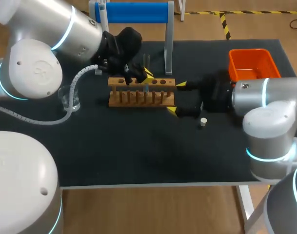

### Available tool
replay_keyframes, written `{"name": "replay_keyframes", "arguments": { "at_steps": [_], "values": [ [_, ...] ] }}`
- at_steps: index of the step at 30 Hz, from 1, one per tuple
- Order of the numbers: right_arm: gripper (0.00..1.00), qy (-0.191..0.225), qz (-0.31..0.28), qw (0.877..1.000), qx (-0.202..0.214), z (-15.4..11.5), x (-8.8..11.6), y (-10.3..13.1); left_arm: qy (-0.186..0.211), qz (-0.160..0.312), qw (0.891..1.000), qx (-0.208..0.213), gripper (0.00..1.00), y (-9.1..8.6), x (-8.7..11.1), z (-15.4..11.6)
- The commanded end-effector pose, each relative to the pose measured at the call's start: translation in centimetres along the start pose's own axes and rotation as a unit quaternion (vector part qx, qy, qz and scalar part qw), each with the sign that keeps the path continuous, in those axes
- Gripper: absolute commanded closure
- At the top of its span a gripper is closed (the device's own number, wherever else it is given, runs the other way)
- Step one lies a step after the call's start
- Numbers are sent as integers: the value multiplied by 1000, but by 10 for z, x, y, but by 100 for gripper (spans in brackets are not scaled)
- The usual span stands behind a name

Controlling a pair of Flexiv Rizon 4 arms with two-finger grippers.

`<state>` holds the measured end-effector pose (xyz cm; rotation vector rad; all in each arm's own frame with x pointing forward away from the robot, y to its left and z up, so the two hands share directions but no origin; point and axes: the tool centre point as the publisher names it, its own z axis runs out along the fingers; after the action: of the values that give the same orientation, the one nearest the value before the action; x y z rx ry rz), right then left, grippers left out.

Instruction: Invert the test tube, pick up the pipette, mount the tip to pipette, aspirate from beaker and dispense into the tube, eject the tip, return the pipette, and cap with the stopper.

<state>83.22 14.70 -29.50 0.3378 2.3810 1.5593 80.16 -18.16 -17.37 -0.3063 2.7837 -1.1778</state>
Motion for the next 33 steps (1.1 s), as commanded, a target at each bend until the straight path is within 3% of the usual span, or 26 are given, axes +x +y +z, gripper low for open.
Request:
{"name": "replay_keyframes", "arguments": {
  "at_steps": [1, 17, 26, 33],
  "values": [
    [0, 46, -12, 997, -67, -59, 2, 0, 1, 0, 1000, -2, 100, 0, 0, -1],
    [0, 157, -26, 974, -161, -66, 26, 37, 1, 0, 1000, -2, 100, 0, 0, -1],
    [0, 205, -7, 962, -183, -63, 39, 54, 1, 0, 1000, -2, 100, 0, 0, -1],
    [0, 216, 25, 961, -171, -45, 44, 63, 1, 0, 1000, -2, 100, 0, 0, -1]
  ]
}}
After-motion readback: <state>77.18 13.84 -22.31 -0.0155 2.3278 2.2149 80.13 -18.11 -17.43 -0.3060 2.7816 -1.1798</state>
